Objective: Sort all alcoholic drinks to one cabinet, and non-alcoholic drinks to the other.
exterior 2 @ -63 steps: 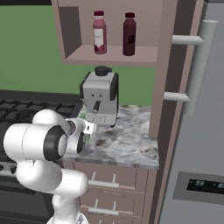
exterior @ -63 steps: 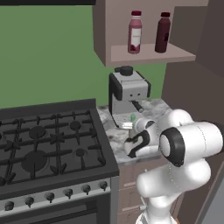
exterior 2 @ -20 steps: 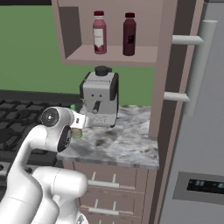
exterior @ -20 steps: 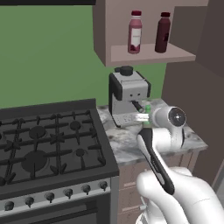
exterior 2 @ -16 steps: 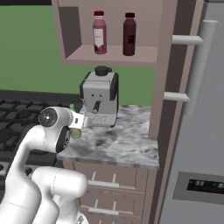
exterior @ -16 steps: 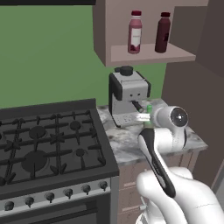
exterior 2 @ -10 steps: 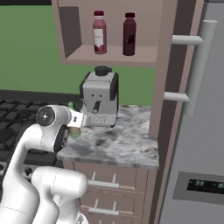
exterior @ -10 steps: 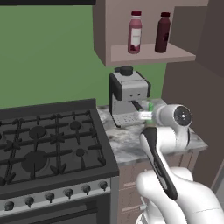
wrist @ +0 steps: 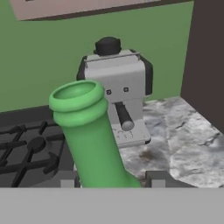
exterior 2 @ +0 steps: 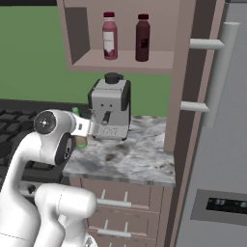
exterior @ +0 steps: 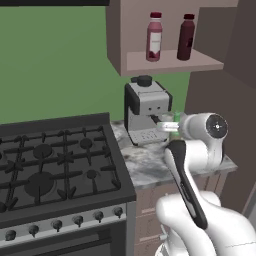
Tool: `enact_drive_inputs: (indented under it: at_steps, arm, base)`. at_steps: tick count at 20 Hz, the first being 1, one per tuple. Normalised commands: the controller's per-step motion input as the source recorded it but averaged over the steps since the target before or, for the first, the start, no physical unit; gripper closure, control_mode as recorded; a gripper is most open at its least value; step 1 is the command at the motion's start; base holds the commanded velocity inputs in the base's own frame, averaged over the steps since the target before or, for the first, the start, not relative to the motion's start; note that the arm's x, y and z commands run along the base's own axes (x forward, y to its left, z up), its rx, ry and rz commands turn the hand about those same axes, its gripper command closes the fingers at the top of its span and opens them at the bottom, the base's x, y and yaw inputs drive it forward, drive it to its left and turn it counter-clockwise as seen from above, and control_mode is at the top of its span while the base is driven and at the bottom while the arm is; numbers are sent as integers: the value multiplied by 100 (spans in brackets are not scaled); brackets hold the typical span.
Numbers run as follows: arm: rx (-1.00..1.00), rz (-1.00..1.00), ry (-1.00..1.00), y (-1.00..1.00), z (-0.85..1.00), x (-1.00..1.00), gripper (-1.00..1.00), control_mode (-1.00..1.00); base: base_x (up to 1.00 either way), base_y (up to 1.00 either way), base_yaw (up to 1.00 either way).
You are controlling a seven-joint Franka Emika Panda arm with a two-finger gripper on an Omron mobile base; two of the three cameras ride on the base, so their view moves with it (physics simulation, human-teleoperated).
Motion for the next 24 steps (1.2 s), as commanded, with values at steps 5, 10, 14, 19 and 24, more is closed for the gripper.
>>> enact_drive_inputs:
  at_steps: [5, 10, 14, 19, 24]
  arm:
    - [0, 0, 0, -6, 27, -21, 100, -100]
    - [0, 0, 0, -8, 25, -25, 100, -100]
    - [0, 0, 0, -6, 24, -26, 100, -100]
    - [0, 0, 0, -5, 25, -25, 100, -100]
    - [0, 0, 0, -2, 23, -24, 100, -100]
  base:
    - [0, 0, 0]
    - [0, 0, 0]
    - [0, 0, 0]
    - [0, 0, 0]
    - [0, 0, 0]
